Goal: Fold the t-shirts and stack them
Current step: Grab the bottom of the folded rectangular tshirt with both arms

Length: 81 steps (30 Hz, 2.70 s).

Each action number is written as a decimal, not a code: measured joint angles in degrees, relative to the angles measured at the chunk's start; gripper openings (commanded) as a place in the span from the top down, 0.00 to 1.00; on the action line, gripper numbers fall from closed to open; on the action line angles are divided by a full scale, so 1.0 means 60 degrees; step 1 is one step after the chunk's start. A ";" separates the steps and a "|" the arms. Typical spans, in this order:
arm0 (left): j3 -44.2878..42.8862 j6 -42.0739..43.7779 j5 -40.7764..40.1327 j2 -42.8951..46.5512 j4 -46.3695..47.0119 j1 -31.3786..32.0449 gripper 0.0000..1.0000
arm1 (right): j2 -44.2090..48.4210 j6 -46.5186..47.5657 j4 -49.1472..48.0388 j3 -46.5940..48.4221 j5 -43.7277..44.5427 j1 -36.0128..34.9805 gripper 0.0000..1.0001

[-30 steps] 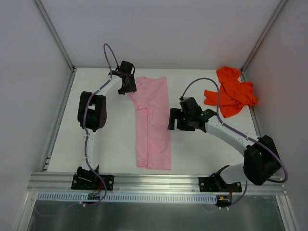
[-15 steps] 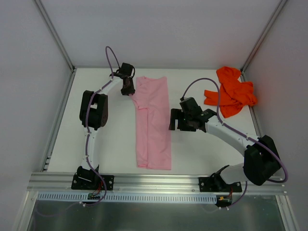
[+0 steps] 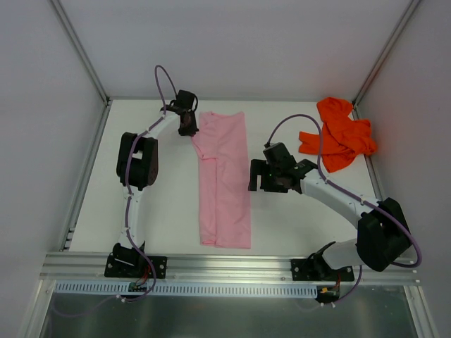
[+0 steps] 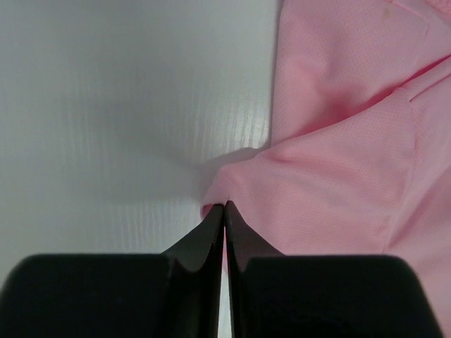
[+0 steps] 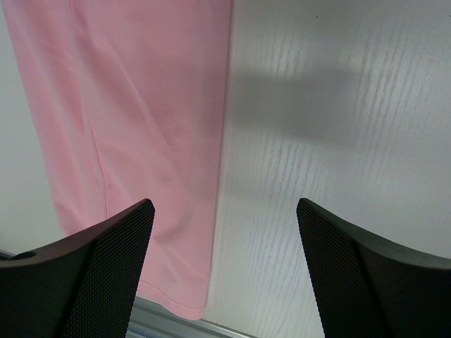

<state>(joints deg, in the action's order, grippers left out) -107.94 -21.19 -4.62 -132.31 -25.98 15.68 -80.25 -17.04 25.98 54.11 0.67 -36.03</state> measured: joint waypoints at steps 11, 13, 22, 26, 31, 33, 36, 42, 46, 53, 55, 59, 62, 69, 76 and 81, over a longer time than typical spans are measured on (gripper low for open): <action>-0.0958 0.0168 -0.0069 0.0000 -0.0095 0.0543 1.00 | -0.0004 -0.0004 -0.0011 0.0000 0.0000 0.0000 0.14; -0.1198 0.0168 -0.0106 0.0000 -0.0138 0.0787 1.00 | 0.0000 -0.0004 -0.0015 0.0000 0.0000 0.0000 0.14; -0.1406 -0.0324 -0.0688 -0.0058 -0.0372 0.1264 1.00 | 0.0076 -0.0007 -0.0062 -0.0076 0.0000 0.0000 0.14; -0.1592 -0.0787 -0.0951 -0.0401 -0.0539 0.1246 1.00 | 0.0117 -0.0007 -0.0076 -0.0113 0.0004 0.0000 0.15; -0.1596 -0.1337 -0.0994 -0.0707 -0.0641 0.1282 0.99 | 0.0226 -0.0004 -0.0106 -0.0291 0.0004 0.0000 0.14; -0.1599 -0.1588 -0.1005 -0.0718 -0.0641 0.1333 0.99 | 0.0266 -0.0007 -0.0106 -0.0353 0.0004 0.0000 0.14; -0.1763 -0.1963 -0.1020 -0.0721 -0.0641 0.1388 0.99 | 0.0328 -0.0007 -0.0102 -0.0412 0.0004 0.0000 0.14; -0.2062 -0.2663 -0.1115 -0.0732 -0.0430 0.1464 0.93 | 0.0510 -0.0007 -0.0124 -0.0452 0.0007 0.0000 0.14; -0.2098 -0.3187 -0.1195 -0.0852 -0.0182 0.1523 0.90 | 0.0659 -0.0007 -0.0124 -0.0554 0.0011 0.0000 0.14; -0.2149 -0.3894 -0.1198 -0.1559 0.0302 0.1585 0.87 | 0.0761 -0.0007 -0.0113 -0.0586 0.0004 0.0000 0.14; -0.2149 -0.4080 -0.1191 -0.1665 0.0474 0.1596 0.85 | 0.0769 -0.0007 -0.0117 -0.0623 0.0000 0.0000 0.14; -0.2149 -0.4255 -0.1184 -0.1665 0.0769 0.1650 0.56 | 0.0769 -0.0004 -0.0113 -0.0667 -0.0004 0.0000 0.14; -0.2149 -0.4288 -0.1056 -0.1665 0.1115 0.1698 0.34 | 0.0769 0.0000 -0.0117 -0.0667 -0.0007 0.0000 0.14; -0.1690 -0.3646 -0.1086 -0.1016 0.1341 0.1708 0.26 | 0.0769 0.0033 -0.0149 -0.0667 -0.0248 0.0000 0.14; 0.1224 -0.2736 -0.1089 0.2659 0.1603 0.1621 0.28 | 0.0732 0.0149 -0.0302 -0.0659 -0.0448 0.0000 0.14; 0.2488 -0.2382 -0.1056 0.4022 0.2189 0.1548 0.34 | 0.0535 0.0211 -0.0404 -0.0579 -0.0517 0.0000 0.14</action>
<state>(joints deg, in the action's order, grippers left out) -93.01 -35.48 -10.96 -108.18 -12.84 24.97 -77.03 -15.77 23.55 50.63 -2.44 -36.03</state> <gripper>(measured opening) 0.681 0.860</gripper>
